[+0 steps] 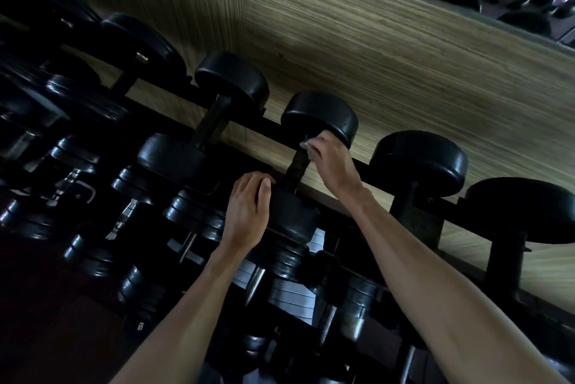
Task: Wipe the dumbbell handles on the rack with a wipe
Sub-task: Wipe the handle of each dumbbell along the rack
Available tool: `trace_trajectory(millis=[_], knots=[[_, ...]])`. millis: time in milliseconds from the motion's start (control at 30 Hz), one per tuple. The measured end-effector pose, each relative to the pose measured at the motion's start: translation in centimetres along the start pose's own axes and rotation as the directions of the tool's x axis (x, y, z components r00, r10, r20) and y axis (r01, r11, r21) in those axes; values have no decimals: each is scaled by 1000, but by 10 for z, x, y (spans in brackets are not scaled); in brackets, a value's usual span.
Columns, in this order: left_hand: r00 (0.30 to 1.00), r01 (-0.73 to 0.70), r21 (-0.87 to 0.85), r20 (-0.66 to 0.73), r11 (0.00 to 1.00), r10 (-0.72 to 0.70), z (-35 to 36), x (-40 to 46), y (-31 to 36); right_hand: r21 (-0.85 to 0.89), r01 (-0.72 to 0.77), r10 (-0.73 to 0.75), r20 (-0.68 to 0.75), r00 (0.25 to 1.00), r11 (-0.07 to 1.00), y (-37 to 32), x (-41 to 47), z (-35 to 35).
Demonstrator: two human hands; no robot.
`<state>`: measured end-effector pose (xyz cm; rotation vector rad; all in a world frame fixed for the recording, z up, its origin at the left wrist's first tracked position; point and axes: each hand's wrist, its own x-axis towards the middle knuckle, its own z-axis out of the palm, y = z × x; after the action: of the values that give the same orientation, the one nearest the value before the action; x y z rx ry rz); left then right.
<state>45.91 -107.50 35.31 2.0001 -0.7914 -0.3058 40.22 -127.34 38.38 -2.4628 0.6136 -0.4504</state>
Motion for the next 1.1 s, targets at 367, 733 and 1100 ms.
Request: trace_trajectory(millis=[367,733,1100], knots=[[996,-10,7,-90,1000,10,6,0,0,41,37,-33,-90,995,998,3,-1,-7],[996,2,4,-93,1000,-1,6,0,2,-234,-62,67,15,998,970,5,7,9],[996,-1,40,-91,999,4,5,0,2,-318,15,-23,-22,999,948,-7,6,13]])
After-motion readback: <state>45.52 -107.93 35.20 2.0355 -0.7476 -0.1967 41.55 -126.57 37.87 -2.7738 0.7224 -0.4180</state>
